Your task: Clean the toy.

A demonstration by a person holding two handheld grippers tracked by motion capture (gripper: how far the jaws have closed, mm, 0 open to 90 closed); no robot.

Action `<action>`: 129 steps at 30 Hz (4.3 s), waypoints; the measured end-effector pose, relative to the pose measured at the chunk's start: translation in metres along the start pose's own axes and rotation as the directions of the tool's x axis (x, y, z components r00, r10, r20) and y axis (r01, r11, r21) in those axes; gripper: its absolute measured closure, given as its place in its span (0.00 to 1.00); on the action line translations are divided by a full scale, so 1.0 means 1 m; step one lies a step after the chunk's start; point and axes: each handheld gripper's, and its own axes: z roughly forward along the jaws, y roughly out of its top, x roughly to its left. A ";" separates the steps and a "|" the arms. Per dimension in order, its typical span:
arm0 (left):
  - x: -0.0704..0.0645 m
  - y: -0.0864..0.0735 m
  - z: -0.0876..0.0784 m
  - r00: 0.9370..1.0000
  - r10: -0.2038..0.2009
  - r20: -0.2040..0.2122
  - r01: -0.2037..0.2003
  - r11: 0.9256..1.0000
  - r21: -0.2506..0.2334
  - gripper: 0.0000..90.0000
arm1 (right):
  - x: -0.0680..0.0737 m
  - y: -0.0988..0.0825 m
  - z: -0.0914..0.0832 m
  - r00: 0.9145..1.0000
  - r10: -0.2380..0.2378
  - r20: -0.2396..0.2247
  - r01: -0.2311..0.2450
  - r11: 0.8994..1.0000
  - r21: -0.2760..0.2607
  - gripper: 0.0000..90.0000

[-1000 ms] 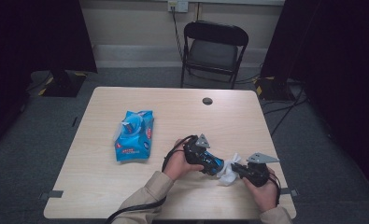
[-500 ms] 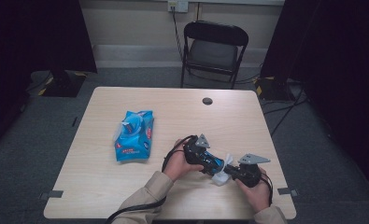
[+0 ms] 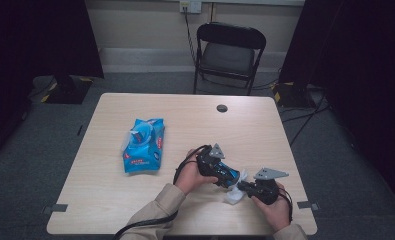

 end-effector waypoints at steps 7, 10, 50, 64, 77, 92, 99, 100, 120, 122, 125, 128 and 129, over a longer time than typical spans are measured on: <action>0.000 0.000 0.000 1.000 -0.001 -0.001 0.001 1.000 -0.001 0.13 | 0.006 -0.001 -0.002 0.999 -0.013 -0.034 0.014 1.000 0.014 0.96; 0.000 0.000 0.000 1.000 -0.001 -0.001 0.001 1.000 -0.001 0.13 | 0.009 -0.001 -0.001 0.998 -0.013 -0.054 0.014 1.000 0.019 0.96; -0.001 -0.001 0.000 1.000 -0.005 -0.001 0.005 1.000 -0.009 0.13 | -0.029 0.007 -0.021 0.996 0.073 0.055 -0.069 0.995 -0.077 0.96; 0.000 0.000 0.000 1.000 -0.002 0.001 0.002 1.000 -0.006 0.13 | -0.019 0.006 0.004 0.999 0.049 0.022 -0.048 0.998 -0.030 0.96; -0.001 -0.001 0.000 1.000 -0.004 -0.001 0.004 1.000 -0.012 0.13 | -0.010 0.001 0.000 0.998 0.019 -0.054 -0.019 1.000 -0.002 0.96; -0.001 -0.001 0.000 1.000 -0.004 -0.002 0.004 1.000 -0.011 0.13 | 0.005 0.001 0.001 0.993 -0.029 -0.112 0.032 0.999 0.021 0.96; -0.001 -0.001 0.000 1.000 -0.005 -0.003 0.005 1.000 -0.010 0.13 | 0.011 0.002 0.004 0.991 -0.046 -0.128 0.049 0.999 0.023 0.96; -0.001 -0.001 0.000 1.000 -0.005 -0.003 0.005 1.000 -0.012 0.13 | 0.012 0.002 0.004 0.990 -0.048 -0.131 0.051 0.998 0.024 0.96; -0.003 0.000 0.002 1.000 0.002 -0.001 -0.002 1.000 -0.015 0.14 | 0.024 0.004 0.008 0.976 -0.074 -0.204 0.081 0.996 0.026 0.96; -0.004 0.000 0.002 1.000 -0.004 -0.003 0.004 1.000 -0.025 0.14 | 0.026 0.007 0.005 0.972 -0.082 -0.220 0.088 0.996 0.021 0.96; -0.003 -0.001 0.002 1.000 -0.006 -0.002 0.006 1.000 -0.025 0.14 | 0.025 0.010 0.000 0.971 -0.075 -0.227 0.080 0.997 0.010 0.96; -0.003 0.001 0.002 1.000 0.001 -0.002 -0.001 1.000 -0.014 0.14 | 0.022 0.011 -0.006 0.972 -0.065 -0.226 0.068 0.998 0.005 0.96; -0.003 0.001 0.002 1.000 0.004 -0.001 -0.004 1.000 -0.010 0.14 | 0.020 0.011 -0.008 0.973 -0.062 -0.222 0.065 0.998 0.005 0.96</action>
